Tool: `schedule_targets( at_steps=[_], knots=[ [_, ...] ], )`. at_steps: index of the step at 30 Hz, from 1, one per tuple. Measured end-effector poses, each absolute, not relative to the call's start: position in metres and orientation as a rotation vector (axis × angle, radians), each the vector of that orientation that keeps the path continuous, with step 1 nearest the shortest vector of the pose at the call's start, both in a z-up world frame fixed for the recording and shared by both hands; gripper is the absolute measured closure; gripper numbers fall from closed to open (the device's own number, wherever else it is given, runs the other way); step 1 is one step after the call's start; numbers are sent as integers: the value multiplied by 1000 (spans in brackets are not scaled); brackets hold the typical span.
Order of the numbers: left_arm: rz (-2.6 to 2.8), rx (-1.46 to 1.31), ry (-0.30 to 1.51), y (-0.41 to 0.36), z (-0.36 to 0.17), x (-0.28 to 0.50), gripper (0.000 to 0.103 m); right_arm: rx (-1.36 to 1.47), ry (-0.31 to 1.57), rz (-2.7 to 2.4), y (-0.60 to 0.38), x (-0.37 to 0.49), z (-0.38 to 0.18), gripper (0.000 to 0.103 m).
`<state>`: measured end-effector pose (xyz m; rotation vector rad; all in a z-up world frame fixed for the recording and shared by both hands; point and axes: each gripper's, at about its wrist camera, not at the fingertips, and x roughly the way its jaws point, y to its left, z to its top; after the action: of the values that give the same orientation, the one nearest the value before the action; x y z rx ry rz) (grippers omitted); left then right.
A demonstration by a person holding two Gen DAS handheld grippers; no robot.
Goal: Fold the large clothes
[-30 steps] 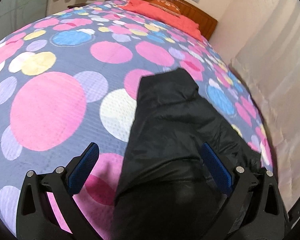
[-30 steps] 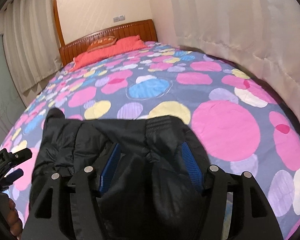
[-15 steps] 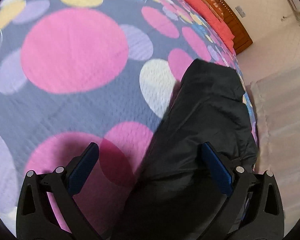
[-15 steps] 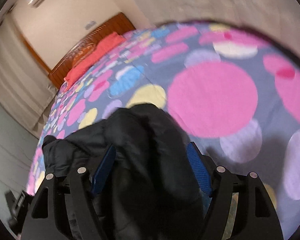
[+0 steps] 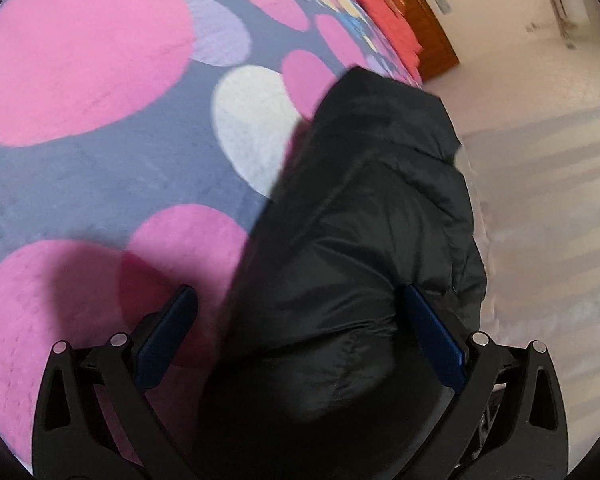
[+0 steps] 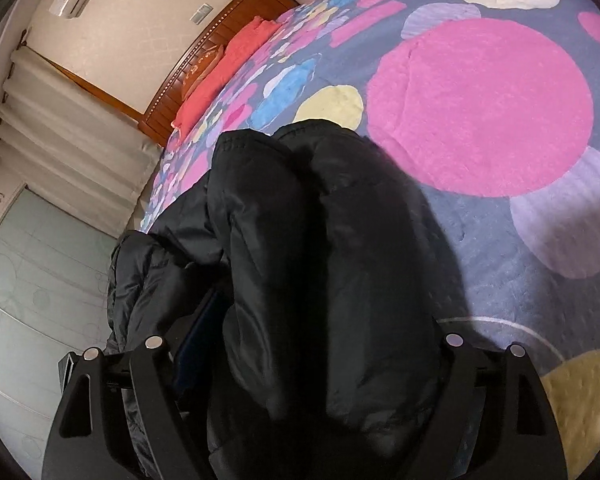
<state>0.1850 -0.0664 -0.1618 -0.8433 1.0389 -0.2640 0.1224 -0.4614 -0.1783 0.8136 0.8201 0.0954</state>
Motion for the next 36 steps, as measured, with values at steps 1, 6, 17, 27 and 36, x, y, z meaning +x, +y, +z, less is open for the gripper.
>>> schedule_targets(
  at_steps=[1, 6, 17, 27, 36],
  knots=[
    [-278, -837, 1044, -69, -161, 187, 2, 806, 825, 96, -460, 123, -178, 25],
    [-435, -757, 1110, -94, -163, 198, 2, 846, 858, 184, -449, 128, -184, 50],
    [-501, -708, 1076, -90, -133, 198, 4, 889, 781, 261, -429, 123, -168, 66],
    [-403, -687, 995, -28, -106, 228, 4, 880, 798, 366, -368, 187, -152, 66],
    [-309, -708, 1005, 25, -117, 271, 4, 875, 858, 400, -316, 260, -162, 66]
  ],
)
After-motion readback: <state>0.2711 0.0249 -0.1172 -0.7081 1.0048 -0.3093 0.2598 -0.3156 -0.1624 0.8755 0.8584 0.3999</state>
